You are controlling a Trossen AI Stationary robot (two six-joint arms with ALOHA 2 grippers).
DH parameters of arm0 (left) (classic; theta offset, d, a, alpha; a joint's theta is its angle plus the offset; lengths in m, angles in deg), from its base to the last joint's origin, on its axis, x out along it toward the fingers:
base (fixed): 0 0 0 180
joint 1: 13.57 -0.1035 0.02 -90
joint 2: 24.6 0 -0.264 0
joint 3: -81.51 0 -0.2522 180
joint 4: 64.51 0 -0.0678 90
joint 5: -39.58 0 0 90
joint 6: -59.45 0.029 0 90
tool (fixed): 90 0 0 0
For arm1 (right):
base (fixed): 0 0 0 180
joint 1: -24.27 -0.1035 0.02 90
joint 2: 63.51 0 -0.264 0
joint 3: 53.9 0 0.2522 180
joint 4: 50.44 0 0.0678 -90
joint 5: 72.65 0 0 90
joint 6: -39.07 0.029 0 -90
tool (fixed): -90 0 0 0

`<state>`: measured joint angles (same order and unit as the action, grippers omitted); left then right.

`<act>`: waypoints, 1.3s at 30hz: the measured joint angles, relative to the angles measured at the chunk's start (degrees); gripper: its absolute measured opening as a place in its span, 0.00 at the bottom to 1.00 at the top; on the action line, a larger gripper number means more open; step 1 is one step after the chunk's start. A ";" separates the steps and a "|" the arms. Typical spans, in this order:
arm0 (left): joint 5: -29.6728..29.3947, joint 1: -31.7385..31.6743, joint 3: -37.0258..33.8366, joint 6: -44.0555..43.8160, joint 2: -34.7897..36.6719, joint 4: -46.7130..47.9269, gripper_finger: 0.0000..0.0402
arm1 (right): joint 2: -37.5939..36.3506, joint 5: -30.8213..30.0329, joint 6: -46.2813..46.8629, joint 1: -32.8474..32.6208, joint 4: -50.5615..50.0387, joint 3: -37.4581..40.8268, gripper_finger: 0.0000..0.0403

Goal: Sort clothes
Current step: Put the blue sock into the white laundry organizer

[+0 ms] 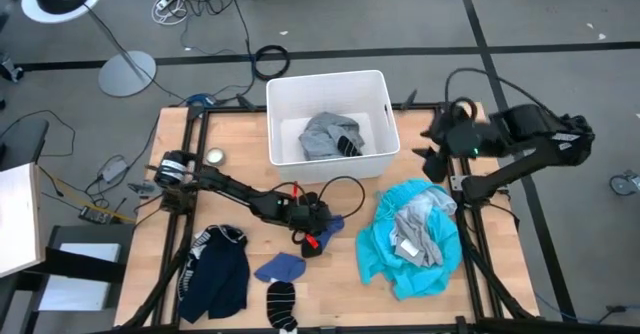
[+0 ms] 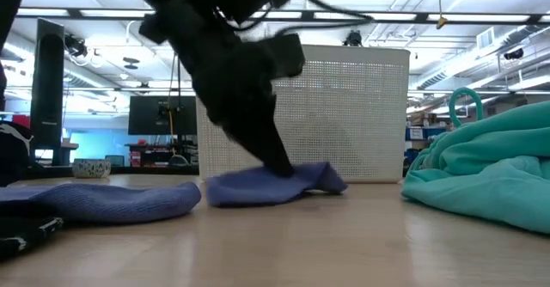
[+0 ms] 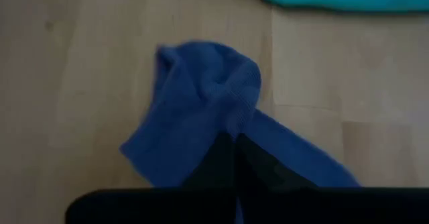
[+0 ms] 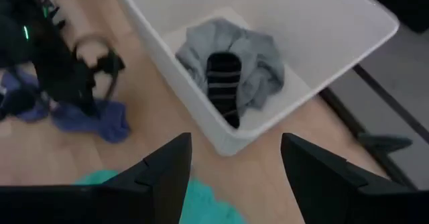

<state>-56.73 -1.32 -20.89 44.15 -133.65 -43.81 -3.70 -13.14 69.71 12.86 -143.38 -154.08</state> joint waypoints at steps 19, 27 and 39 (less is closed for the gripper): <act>-0.49 -1.82 0.04 4.92 19.76 5.40 0.00 | -15.46 -16.89 20.22 -28.62 36.11 49.37 0.57; -1.05 -7.74 0.15 10.04 33.31 6.79 0.00 | -12.53 -18.36 12.15 -30.60 72.94 66.19 0.57; -1.34 -27.16 7.54 18.28 38.95 16.23 0.03 | -9.80 -17.18 3.69 -28.33 92.16 71.55 0.57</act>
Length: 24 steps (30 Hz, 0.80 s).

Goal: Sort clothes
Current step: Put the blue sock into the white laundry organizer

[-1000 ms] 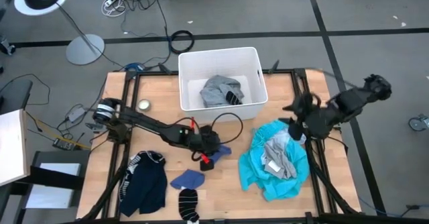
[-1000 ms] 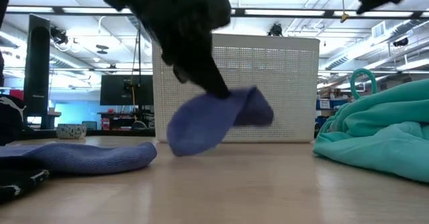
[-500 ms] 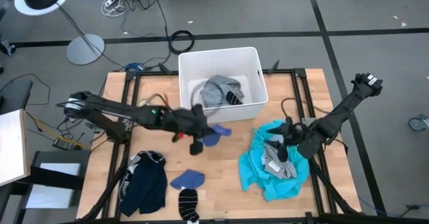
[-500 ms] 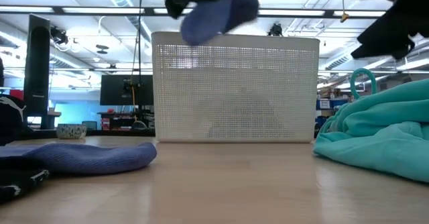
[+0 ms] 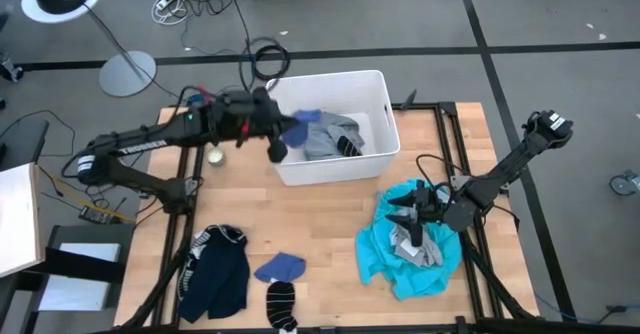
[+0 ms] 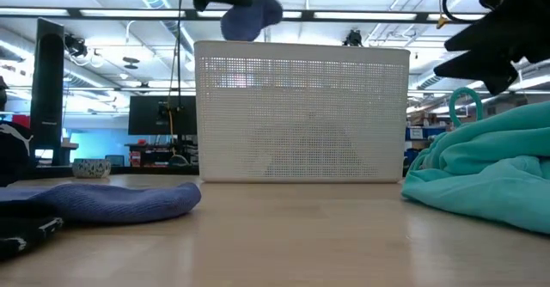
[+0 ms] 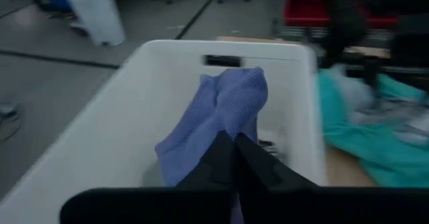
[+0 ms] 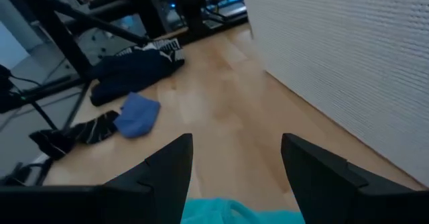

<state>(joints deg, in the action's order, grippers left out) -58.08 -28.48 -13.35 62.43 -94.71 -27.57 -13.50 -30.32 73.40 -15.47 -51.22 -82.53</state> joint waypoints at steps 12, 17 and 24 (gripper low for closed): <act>0.92 -4.47 0.09 -0.28 -0.04 2.66 0.27 | 0.01 1.39 -0.06 0.25 0.65 0.00 0.57; 1.11 -2.51 0.11 -3.22 1.99 8.12 0.35 | 0.01 1.38 -0.07 0.26 0.63 0.00 0.57; -0.66 11.94 -1.02 -10.62 7.14 15.42 0.35 | 0.01 1.36 -0.83 0.26 0.51 0.00 0.57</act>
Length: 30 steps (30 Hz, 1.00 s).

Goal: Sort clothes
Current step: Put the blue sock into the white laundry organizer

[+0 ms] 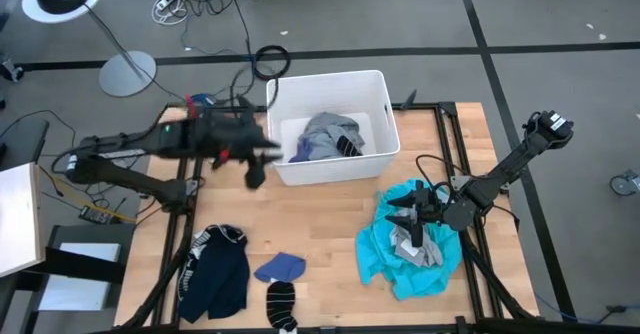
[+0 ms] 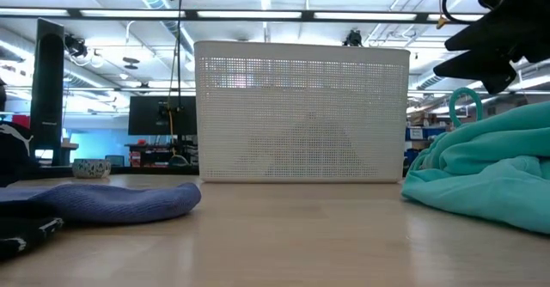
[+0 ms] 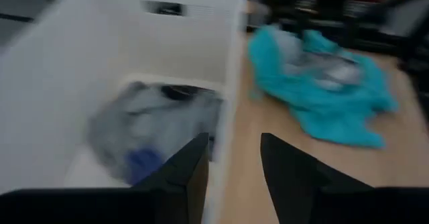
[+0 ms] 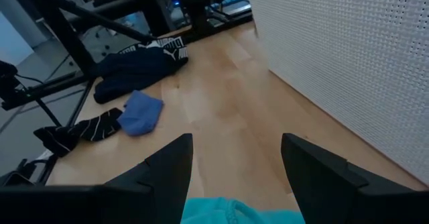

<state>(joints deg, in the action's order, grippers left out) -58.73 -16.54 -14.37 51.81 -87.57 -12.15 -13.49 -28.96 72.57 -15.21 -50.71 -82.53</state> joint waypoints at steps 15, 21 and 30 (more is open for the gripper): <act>-19.50 34.60 -19.36 -27.82 -7.33 -8.82 0.30 | -0.02 -0.11 -0.24 0.00 0.82 -0.02 0.57; -19.42 39.48 -20.60 -35.06 -17.25 -10.68 0.30 | -0.02 -0.11 -0.13 0.00 1.41 -0.02 0.57; -14.08 40.63 -20.57 -36.68 -28.86 -18.90 0.30 | -0.02 -0.09 -0.18 0.00 2.80 -0.02 0.57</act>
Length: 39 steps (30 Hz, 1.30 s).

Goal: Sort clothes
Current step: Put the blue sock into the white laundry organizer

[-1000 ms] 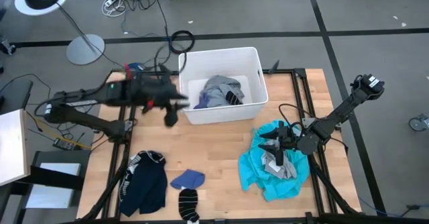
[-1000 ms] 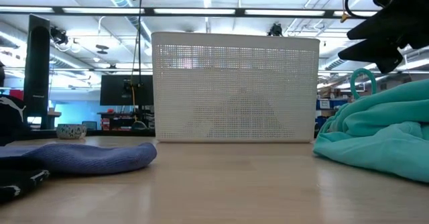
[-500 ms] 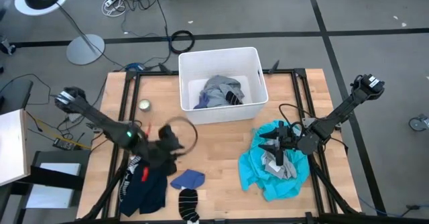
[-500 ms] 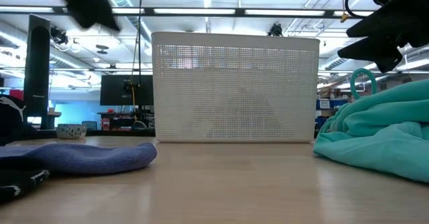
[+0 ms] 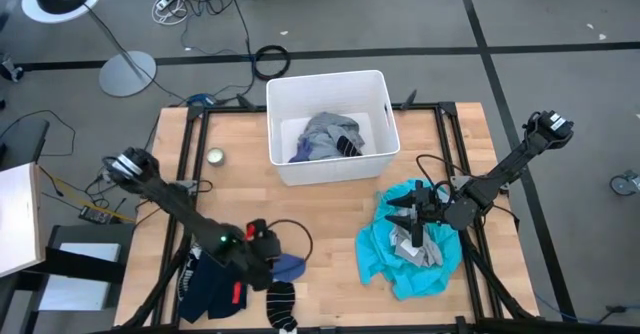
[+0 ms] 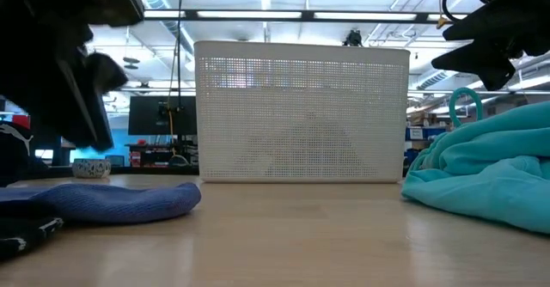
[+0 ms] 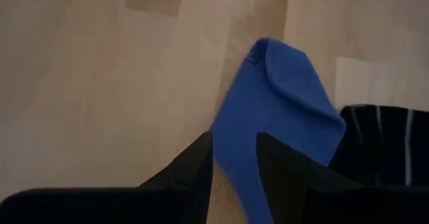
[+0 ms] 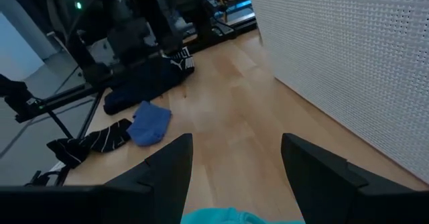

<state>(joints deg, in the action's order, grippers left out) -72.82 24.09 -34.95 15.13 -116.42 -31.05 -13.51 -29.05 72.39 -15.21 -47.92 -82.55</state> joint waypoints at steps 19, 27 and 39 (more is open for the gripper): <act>7.07 -4.11 8.21 6.09 -1.42 8.92 0.01 | 0.00 0.07 -0.02 0.00 0.37 0.00 0.57; 0.80 -9.18 19.94 18.81 12.04 21.33 0.00 | 0.00 0.06 -0.94 0.00 0.82 0.00 0.57; -4.43 -30.30 35.02 48.58 17.89 17.89 0.00 | -0.02 -0.59 -4.55 0.00 0.34 0.00 0.57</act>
<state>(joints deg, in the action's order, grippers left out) -77.25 -6.21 0.07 63.71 -98.53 -13.16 -13.53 -29.64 67.84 -15.21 -47.58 -82.55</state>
